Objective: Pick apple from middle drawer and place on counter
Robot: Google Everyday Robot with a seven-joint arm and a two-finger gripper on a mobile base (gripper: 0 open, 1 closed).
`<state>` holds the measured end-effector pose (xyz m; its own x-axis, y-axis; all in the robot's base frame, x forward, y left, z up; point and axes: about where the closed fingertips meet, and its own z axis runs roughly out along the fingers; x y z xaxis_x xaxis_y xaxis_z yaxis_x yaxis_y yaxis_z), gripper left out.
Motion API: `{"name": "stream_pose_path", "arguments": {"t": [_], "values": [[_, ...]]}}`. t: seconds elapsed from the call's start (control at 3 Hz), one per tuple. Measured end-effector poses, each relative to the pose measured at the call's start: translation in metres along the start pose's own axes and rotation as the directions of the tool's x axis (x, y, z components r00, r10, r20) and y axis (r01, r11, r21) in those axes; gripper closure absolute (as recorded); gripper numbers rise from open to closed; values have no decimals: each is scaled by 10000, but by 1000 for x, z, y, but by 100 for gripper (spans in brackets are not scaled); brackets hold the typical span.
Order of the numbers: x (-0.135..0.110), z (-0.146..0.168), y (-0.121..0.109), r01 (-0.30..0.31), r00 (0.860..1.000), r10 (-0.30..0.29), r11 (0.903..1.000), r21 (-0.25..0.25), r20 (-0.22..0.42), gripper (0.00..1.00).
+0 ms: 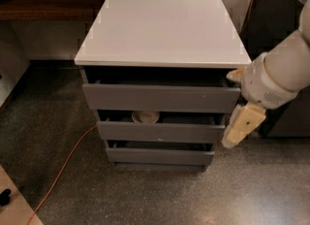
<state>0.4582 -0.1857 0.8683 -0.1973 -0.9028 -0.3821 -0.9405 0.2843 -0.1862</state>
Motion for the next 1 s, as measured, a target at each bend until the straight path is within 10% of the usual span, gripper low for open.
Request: {"name": "stream_pose_path", "arguments": {"t": [1.0], "values": [[30,128,-20,1019,9926,-1016,9948,-21,673,0]]}}
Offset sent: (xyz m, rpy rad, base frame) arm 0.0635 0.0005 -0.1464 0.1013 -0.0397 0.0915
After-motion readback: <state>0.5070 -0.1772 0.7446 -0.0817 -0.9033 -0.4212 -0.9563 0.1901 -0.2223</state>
